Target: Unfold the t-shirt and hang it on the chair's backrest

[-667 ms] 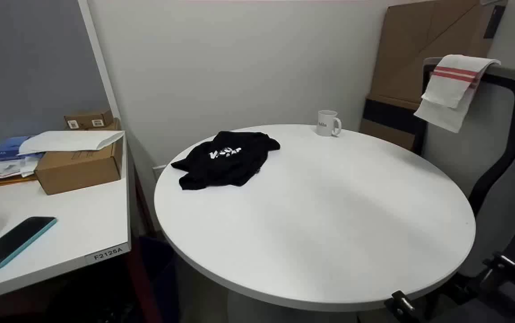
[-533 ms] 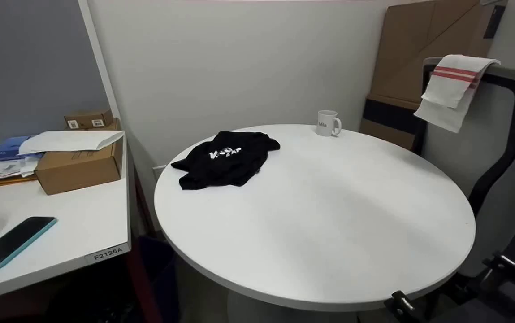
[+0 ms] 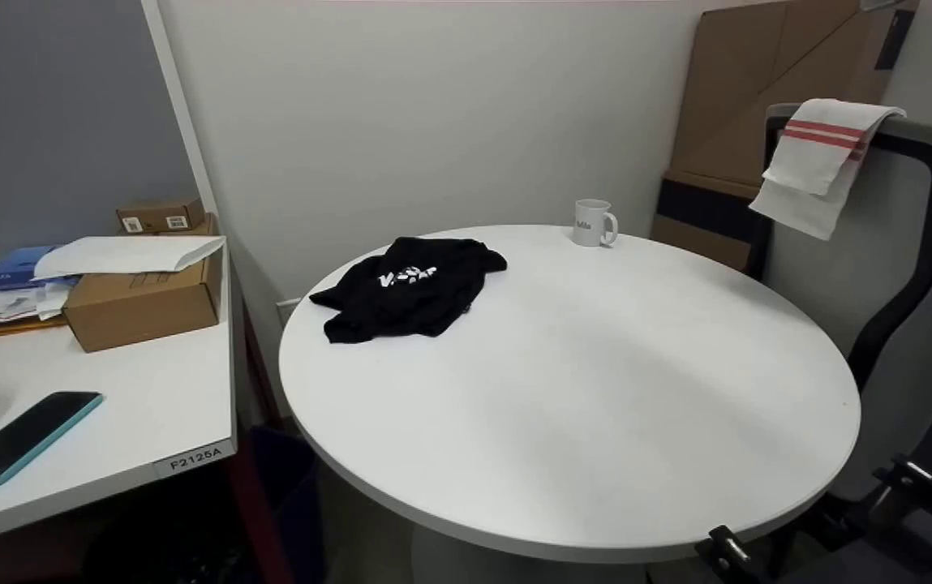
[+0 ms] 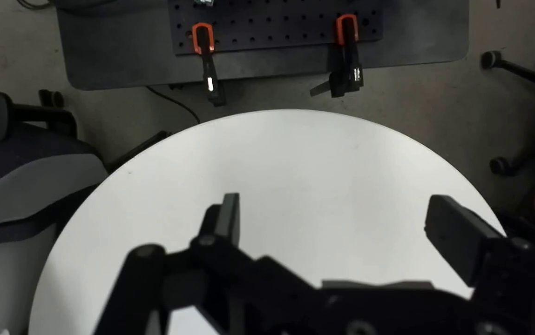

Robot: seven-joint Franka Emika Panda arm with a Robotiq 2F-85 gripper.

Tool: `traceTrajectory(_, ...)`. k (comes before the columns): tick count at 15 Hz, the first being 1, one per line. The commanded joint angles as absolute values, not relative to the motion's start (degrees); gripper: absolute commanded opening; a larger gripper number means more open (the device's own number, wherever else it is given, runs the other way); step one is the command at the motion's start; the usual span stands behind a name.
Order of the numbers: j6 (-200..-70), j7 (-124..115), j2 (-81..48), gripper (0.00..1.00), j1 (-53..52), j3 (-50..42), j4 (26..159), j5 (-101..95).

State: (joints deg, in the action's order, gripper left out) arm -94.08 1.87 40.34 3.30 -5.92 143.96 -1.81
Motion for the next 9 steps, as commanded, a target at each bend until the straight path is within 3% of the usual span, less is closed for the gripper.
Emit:
traceTrajectory(1, -102.1, 6.0, 33.0, 1.00, 1.3, -4.4, 139.7, -3.5)
traceTrajectory(9, -123.9, 10.5, 14.5, 1.00, -2.4, 0.1, 130.7, -7.4)
